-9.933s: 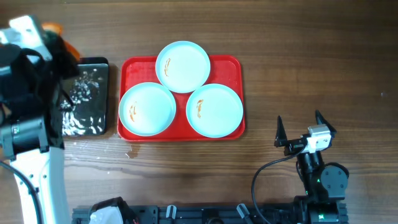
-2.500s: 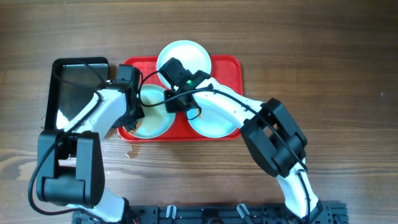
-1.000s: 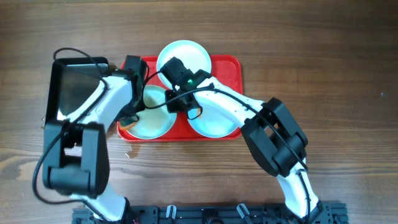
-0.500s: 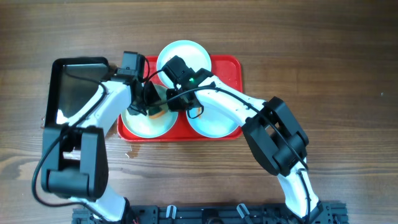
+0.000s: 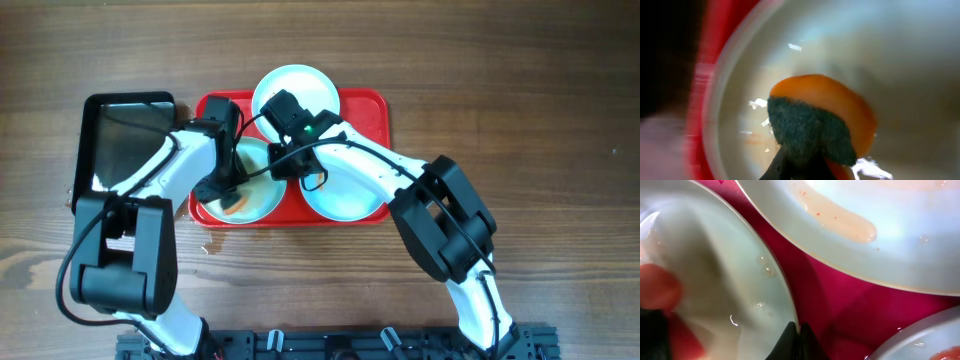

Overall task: Clean dirty plates on tray and stack at the side
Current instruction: 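Hold the plate rim with the right gripper and scrub with the left sponge, then lift the sponge away and return the left arm beside the black tray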

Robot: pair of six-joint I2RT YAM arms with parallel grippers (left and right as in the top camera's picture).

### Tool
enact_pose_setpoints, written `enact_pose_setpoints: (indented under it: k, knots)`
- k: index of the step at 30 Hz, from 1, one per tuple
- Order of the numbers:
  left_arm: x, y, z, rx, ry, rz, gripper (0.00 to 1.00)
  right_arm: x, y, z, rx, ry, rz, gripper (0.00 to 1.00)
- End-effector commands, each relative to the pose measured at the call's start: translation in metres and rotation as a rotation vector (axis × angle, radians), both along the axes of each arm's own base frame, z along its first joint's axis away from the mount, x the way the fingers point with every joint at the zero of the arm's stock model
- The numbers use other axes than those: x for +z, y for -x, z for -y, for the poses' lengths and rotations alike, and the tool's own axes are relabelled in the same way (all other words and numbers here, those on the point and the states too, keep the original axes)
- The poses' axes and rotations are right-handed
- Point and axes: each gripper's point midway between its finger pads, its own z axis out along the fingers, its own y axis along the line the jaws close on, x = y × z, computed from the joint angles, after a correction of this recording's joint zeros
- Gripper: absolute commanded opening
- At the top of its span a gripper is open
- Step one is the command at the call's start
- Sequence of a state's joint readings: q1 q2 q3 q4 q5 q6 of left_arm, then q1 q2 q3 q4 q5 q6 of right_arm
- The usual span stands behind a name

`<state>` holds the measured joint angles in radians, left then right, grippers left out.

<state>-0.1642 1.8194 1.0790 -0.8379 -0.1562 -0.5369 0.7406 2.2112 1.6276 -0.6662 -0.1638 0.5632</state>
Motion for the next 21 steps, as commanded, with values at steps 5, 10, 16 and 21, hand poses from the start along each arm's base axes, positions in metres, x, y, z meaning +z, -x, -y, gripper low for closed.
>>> enact_pose_setpoints:
  k: [5,10,16,21]
  knots:
    - [0.039,-0.004,-0.079,0.037,-0.489,0.014,0.04,-0.015,0.001,0.010,0.000,0.036,-0.016,0.04]
    - [0.071,-0.024,-0.073,0.109,-0.457,0.095,0.04,-0.006,-0.001,0.008,0.001,0.024,-0.002,0.04]
    - [0.124,-0.037,-0.048,0.157,-0.231,0.254,0.04,0.034,-0.006,0.009,0.016,-0.002,0.073,0.04]
    - [0.150,-0.030,-0.031,0.176,0.038,0.315,0.04,0.065,-0.025,0.039,-0.054,0.124,0.222,0.04]
